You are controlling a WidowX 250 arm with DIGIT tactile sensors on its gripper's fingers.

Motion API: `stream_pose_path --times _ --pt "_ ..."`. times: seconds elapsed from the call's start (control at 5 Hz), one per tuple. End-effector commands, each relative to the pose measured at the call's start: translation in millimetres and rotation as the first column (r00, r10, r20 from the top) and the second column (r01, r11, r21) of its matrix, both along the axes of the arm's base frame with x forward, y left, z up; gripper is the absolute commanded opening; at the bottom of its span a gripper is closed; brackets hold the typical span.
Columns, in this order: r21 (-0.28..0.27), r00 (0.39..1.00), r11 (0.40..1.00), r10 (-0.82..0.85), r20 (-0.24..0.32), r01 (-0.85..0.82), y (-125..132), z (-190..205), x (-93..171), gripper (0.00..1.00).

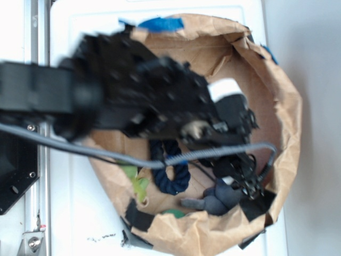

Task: Grab the gray animal.

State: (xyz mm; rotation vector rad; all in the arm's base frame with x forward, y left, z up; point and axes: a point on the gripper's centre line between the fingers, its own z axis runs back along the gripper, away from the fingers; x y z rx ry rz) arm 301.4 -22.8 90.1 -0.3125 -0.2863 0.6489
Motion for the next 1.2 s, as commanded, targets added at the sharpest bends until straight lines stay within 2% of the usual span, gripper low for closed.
stream_pose_path --times 0.0,0.2,0.6,0.8,1.0 --pt "-0.021 0.999 1.0 0.007 0.043 -0.006 16 20 -9 0.0" --pt "-0.004 1.0 1.0 -0.021 0.005 0.021 6 6 -8 1.0" --pt "0.062 0.996 0.997 -0.05 -0.073 0.054 -12 -25 -3 1.0" --pt "0.048 0.995 0.996 -0.074 -0.071 0.078 -26 -22 -1 1.0" --pt "-0.026 0.997 0.997 -0.074 -0.03 0.073 -36 -1 5 1.0"
